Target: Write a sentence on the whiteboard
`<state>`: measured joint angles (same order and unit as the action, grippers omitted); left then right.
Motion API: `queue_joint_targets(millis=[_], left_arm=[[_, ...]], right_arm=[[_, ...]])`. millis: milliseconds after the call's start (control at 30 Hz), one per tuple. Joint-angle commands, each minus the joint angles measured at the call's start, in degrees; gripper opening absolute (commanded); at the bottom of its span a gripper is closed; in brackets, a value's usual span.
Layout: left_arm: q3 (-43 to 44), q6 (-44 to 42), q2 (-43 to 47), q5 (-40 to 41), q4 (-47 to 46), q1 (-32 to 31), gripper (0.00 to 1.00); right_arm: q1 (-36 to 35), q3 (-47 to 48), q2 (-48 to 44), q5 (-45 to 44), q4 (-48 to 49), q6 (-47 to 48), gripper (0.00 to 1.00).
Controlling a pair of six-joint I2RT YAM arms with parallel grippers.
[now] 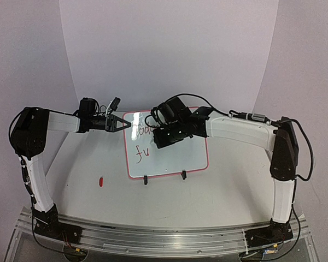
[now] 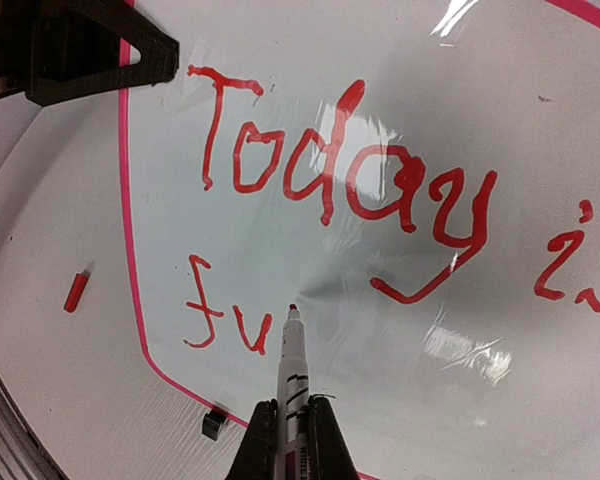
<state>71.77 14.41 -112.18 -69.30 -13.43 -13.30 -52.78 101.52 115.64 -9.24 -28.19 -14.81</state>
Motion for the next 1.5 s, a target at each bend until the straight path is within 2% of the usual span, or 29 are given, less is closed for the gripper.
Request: queue_joint_targets(millis=[0, 467, 1467], left_arm=[[-0.68, -5.89, -1.1, 7.05, 0.61, -0.63, 0.0], [-0.74, -6.1, -1.12, 7.05, 0.77, -0.6, 0.0], [-1.1, -6.11, -0.64, 7.15, 0.55, -0.63, 0.0]], right_arm=[[0.18, 3.02, 2.02, -0.8, 1.21, 0.28, 0.0], [0.34, 1.71, 2.73, -5.76, 0.94, 0.04, 0.0], [0.33, -1.86, 2.36, 0.28, -3.89, -3.7, 0.0]])
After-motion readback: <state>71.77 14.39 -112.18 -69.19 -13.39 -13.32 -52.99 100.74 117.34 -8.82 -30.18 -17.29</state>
